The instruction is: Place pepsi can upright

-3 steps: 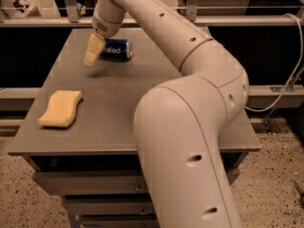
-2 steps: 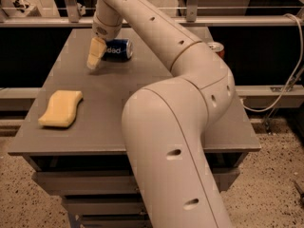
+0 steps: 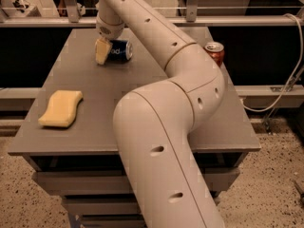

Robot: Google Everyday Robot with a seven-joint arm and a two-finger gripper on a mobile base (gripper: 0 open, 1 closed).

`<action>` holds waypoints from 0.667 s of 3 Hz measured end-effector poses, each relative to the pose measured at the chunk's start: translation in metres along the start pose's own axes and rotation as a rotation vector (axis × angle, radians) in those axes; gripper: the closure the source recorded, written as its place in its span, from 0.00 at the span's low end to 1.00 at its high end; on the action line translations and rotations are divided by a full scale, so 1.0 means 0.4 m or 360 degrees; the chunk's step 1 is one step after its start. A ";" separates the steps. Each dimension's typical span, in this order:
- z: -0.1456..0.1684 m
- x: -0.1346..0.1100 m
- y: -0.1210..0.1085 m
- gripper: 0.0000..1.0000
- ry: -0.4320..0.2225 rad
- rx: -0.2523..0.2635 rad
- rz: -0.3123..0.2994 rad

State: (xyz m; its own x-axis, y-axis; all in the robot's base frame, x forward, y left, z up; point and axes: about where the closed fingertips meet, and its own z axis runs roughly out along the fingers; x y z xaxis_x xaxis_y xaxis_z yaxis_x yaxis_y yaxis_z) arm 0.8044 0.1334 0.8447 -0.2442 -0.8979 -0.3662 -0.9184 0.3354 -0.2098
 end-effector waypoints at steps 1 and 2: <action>-0.032 -0.005 -0.015 0.65 -0.0035 0.0020 -0.0005; -0.101 -0.017 -0.029 0.88 -0.0141 0.0055 0.0033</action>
Offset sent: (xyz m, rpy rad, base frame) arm -0.0179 -0.0214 0.0952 0.1895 -0.1300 -0.0421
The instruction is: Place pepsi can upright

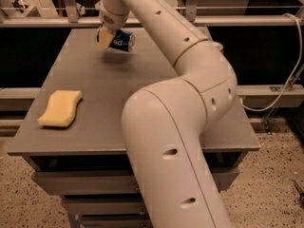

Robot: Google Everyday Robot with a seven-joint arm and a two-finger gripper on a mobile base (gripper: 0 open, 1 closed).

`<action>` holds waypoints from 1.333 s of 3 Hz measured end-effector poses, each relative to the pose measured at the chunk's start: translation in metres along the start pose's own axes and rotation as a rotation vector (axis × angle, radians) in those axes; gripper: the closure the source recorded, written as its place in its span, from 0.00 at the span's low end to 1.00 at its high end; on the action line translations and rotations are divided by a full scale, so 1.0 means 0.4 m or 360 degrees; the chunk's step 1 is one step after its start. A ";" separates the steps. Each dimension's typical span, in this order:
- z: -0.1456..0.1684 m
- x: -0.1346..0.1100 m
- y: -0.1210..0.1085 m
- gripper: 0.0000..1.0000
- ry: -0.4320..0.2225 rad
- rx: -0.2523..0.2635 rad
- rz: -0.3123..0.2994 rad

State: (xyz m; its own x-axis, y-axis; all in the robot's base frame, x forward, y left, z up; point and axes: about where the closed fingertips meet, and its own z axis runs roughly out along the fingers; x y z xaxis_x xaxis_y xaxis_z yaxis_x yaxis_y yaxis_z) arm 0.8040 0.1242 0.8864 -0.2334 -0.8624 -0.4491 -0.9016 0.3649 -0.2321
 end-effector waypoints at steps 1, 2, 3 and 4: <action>-0.111 -0.025 -0.014 1.00 -0.0214 0.0049 0.0087; -0.267 -0.031 0.000 1.00 -0.0489 0.0109 0.0248; -0.446 -0.012 0.053 1.00 -0.0741 0.0178 0.0435; -0.436 0.018 0.073 1.00 -0.0786 0.0192 0.0469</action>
Offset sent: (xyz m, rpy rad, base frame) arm -0.1004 -0.0373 0.1204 0.5950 -0.2143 -0.1863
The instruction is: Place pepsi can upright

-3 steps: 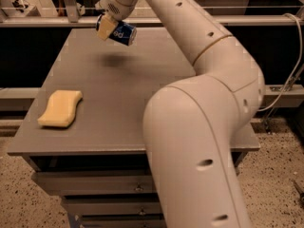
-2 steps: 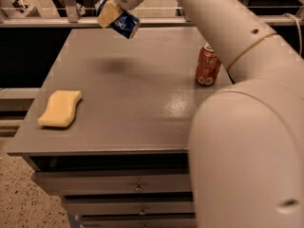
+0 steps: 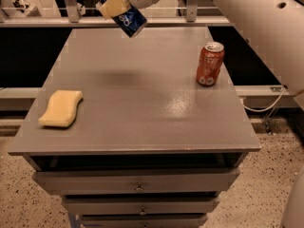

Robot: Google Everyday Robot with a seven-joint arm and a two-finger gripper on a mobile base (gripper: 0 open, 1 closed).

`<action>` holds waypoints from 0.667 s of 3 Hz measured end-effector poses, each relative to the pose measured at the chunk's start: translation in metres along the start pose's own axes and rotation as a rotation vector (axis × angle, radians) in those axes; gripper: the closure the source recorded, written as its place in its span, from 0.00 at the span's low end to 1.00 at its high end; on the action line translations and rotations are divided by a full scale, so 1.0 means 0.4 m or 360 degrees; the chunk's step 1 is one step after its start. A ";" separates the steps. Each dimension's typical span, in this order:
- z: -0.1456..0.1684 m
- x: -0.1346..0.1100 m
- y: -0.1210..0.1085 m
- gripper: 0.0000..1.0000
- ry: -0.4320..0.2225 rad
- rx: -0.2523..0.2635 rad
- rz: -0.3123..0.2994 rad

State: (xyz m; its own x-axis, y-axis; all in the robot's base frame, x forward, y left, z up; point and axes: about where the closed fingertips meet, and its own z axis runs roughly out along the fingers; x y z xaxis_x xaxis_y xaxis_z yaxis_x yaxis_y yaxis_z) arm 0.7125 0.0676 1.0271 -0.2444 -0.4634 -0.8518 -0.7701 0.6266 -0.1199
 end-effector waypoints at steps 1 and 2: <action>0.011 -0.003 0.009 1.00 -0.0022 -0.0004 0.0000; 0.038 -0.015 0.028 1.00 -0.0128 0.0007 0.0028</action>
Offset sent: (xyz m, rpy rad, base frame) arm 0.0056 0.0530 -0.0077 0.2511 -0.1446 -0.0296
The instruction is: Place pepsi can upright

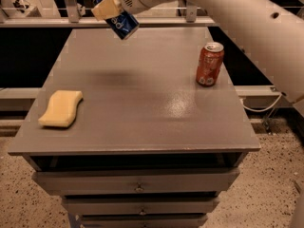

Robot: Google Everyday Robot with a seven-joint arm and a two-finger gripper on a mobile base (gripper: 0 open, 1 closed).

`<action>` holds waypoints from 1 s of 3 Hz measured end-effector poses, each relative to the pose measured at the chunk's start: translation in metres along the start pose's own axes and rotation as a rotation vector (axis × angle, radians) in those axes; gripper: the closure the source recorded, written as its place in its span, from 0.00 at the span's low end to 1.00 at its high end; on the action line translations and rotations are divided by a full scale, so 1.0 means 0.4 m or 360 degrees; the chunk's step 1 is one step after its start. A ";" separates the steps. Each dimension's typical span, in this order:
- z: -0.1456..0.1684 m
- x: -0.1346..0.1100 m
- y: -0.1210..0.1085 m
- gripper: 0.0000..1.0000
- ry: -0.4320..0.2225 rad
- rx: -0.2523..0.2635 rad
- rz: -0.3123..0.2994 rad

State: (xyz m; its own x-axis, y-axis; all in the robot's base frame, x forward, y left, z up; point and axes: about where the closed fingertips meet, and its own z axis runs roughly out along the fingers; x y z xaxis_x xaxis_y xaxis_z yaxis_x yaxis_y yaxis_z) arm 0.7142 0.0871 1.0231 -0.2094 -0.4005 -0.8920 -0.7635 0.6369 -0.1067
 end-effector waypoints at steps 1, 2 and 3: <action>0.053 0.020 0.062 1.00 -0.0109 0.0001 0.0061; 0.115 0.039 0.108 1.00 -0.0252 -0.0008 0.0109; 0.153 0.056 0.118 1.00 -0.0421 -0.0019 0.0154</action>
Offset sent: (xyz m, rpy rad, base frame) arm -0.0010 0.0778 -0.0466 0.3213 -0.1487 -0.0215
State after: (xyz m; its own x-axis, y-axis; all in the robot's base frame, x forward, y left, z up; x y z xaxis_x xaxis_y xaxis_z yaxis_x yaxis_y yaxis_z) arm 0.7110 0.1484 0.9711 -0.1161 -0.1511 -0.9817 -0.7552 0.6554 -0.0116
